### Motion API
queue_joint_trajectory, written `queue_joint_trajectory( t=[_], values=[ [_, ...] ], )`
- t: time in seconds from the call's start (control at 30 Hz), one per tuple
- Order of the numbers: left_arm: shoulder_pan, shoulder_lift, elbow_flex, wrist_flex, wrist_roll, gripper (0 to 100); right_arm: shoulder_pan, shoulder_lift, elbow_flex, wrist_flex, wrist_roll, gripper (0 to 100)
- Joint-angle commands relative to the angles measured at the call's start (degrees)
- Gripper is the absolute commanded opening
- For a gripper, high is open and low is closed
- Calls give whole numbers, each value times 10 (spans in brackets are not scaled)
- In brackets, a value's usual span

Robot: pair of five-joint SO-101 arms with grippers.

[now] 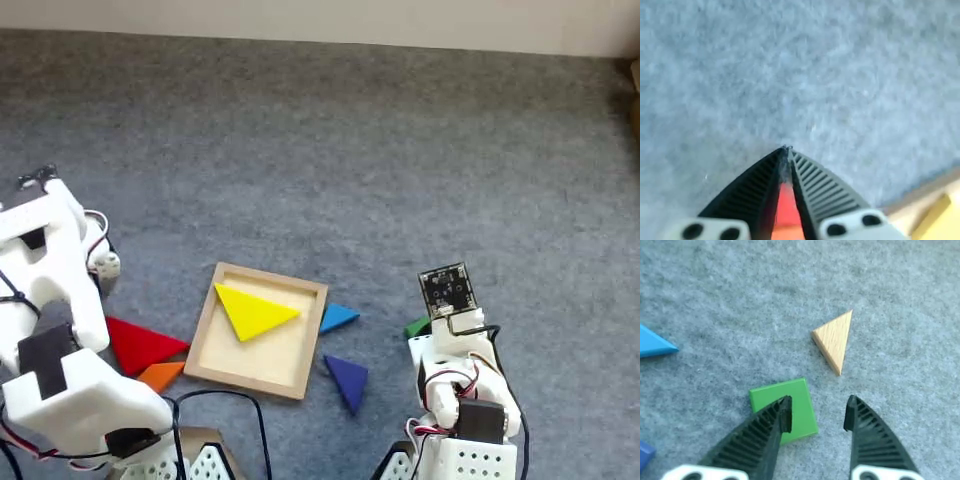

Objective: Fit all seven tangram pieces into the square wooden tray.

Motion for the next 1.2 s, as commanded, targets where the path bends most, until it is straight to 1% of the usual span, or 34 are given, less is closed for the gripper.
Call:
queue_joint_trajectory(
  t=[0.0,0.1,0.17,0.2,0.33,0.43,0.57,0.73,0.83,1.03,1.1,1.17],
  values=[
    [15,-15,-44,57,-6,5,7,-8,53,3,8,180],
    [13,-51,-29,56,-7,5,7,-8,53,1,8,180],
    [16,-103,-4,56,-11,5,7,-8,53,0,8,180],
    [18,-136,14,56,-25,5,7,-8,53,0,8,180],
    [60,-295,112,56,-54,5,7,-8,53,0,8,180],
    [101,-400,184,56,-55,6,7,-8,53,0,8,180],
    [128,-486,250,57,-53,6,7,-8,53,1,8,180],
    [135,-502,307,57,-53,6,7,-8,53,2,8,180],
    [187,-502,327,56,-53,6,7,-8,53,2,8,180],
    [333,-501,334,45,-53,6,7,-8,53,2,8,180],
    [361,-500,342,18,-53,6,7,-8,53,2,8,180],
    [374,-483,352,-9,-52,6,7,-8,53,2,8,180]
  ],
)
